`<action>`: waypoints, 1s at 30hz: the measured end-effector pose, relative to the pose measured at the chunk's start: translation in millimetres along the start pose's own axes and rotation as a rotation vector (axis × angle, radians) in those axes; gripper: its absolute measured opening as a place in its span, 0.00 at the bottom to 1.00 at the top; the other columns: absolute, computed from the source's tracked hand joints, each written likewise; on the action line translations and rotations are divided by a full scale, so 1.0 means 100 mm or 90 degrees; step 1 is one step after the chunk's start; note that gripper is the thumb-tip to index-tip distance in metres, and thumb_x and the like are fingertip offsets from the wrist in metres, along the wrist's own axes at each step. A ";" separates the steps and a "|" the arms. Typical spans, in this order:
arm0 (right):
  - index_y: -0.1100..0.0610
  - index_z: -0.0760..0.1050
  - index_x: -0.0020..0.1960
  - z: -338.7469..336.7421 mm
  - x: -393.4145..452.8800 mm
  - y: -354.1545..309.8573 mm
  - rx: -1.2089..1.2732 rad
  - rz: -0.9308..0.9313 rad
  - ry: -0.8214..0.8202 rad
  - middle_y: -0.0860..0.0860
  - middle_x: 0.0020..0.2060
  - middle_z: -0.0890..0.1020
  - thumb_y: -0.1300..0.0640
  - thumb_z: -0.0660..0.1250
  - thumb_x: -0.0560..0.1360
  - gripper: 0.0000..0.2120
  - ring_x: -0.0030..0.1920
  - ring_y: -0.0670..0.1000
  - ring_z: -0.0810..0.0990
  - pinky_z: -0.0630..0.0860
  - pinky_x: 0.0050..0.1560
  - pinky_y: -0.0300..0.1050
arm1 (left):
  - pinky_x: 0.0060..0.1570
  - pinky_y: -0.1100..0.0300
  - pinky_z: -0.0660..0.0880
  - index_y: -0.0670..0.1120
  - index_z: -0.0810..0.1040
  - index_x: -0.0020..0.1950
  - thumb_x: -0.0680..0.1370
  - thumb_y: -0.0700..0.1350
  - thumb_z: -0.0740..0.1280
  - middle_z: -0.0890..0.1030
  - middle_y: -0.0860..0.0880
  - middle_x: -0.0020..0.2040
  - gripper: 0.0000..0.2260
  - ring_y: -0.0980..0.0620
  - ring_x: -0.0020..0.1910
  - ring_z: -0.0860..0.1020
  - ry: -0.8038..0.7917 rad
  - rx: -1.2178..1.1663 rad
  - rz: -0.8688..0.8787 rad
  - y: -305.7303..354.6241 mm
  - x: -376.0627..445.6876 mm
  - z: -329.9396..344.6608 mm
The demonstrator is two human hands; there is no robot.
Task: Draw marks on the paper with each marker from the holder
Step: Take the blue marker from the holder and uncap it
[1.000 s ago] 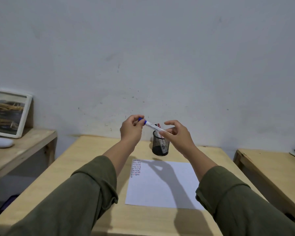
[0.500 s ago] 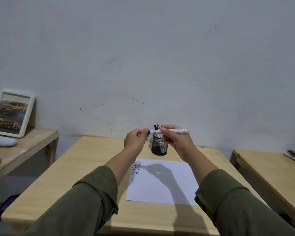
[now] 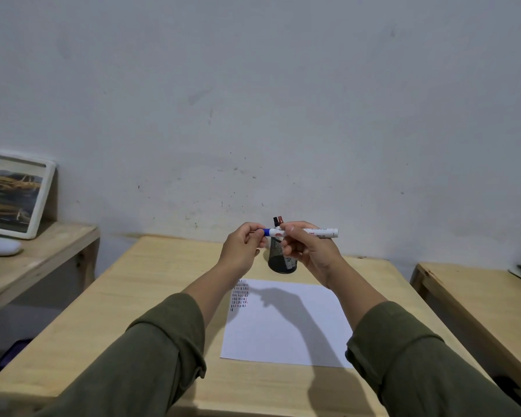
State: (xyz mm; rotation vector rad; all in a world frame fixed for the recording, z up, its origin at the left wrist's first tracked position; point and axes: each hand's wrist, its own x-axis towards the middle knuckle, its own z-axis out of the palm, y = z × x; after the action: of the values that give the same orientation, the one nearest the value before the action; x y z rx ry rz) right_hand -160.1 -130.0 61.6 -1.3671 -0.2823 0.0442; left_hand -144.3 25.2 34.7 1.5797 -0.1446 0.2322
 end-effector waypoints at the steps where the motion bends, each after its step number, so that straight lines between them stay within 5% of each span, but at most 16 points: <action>1: 0.61 0.79 0.48 -0.01 0.00 0.01 0.000 0.002 -0.001 0.56 0.32 0.78 0.62 0.63 0.77 0.05 0.28 0.49 0.76 0.76 0.35 0.39 | 0.41 0.66 0.72 0.45 0.76 0.51 0.81 0.41 0.58 0.76 0.51 0.37 0.07 0.57 0.37 0.74 -0.007 0.005 -0.002 -0.02 0.01 0.00; 19: 0.59 0.79 0.46 0.03 0.00 0.14 -0.042 0.020 -0.026 0.57 0.32 0.78 0.62 0.63 0.77 0.07 0.27 0.48 0.76 0.74 0.31 0.36 | 0.47 0.57 0.72 0.48 0.74 0.43 0.81 0.45 0.56 0.75 0.52 0.36 0.11 0.53 0.39 0.73 -0.051 0.134 -0.069 -0.10 0.07 -0.10; 24: 0.59 0.80 0.46 0.06 0.02 0.12 -0.070 0.011 -0.050 0.56 0.33 0.79 0.61 0.64 0.76 0.06 0.29 0.49 0.77 0.75 0.35 0.37 | 0.52 0.52 0.72 0.48 0.74 0.34 0.80 0.54 0.52 0.74 0.51 0.32 0.20 0.48 0.39 0.72 -0.008 0.192 -0.082 -0.11 0.08 -0.14; 30: 0.60 0.80 0.48 0.04 0.02 0.12 -0.042 0.008 -0.028 0.57 0.34 0.78 0.61 0.64 0.77 0.06 0.28 0.48 0.76 0.75 0.33 0.36 | 0.51 0.53 0.75 0.49 0.77 0.43 0.80 0.55 0.55 0.79 0.52 0.37 0.16 0.50 0.46 0.78 0.053 0.100 -0.074 -0.09 0.04 -0.12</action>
State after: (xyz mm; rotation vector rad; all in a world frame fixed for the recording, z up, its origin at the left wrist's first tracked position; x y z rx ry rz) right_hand -157.9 -123.1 51.4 -1.4352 -0.3145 0.0754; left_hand -138.7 37.3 26.6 1.7256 0.0314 0.2220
